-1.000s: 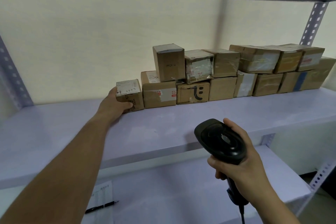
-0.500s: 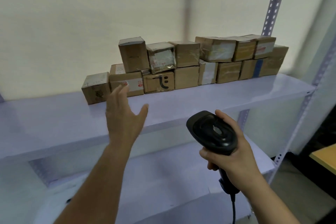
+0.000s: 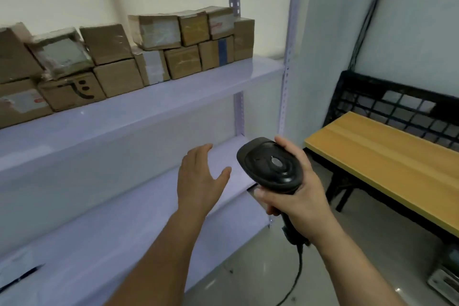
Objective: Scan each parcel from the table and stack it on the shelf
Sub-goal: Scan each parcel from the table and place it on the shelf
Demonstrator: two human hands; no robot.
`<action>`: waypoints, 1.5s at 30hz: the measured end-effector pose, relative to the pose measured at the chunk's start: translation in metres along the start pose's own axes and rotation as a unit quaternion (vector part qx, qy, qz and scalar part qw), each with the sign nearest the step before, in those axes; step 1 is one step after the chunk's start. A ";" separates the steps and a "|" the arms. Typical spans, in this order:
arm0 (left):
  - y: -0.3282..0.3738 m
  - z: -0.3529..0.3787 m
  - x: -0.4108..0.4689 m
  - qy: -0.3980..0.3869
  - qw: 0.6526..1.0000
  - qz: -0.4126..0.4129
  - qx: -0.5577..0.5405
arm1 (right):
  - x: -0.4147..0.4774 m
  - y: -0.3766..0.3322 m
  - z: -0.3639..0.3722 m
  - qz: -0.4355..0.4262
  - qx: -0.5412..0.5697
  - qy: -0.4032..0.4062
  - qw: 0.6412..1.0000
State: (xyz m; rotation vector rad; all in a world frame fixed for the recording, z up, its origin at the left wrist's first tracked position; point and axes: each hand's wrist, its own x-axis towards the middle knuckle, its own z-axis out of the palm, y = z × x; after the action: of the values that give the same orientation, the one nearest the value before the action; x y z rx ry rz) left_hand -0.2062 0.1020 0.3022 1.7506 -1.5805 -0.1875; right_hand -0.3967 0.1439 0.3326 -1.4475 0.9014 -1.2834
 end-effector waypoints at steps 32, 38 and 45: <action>0.393 0.360 -0.036 -0.317 0.892 0.285 -0.150 | -0.100 -0.026 -0.409 0.038 -0.172 0.408 0.896; 0.435 0.409 -0.050 -0.377 0.857 0.321 -0.141 | -0.110 -0.018 -0.446 0.054 -0.188 0.466 0.863; 0.481 0.438 -0.091 -0.443 0.813 0.359 -0.117 | -0.143 -0.013 -0.475 0.080 -0.169 0.506 0.842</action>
State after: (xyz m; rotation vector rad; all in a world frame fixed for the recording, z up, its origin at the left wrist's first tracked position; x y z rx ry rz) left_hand -0.8567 0.0210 0.2539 0.7464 -2.6217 -0.8649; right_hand -0.8887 0.1959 0.2965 -0.8149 1.9762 -1.8355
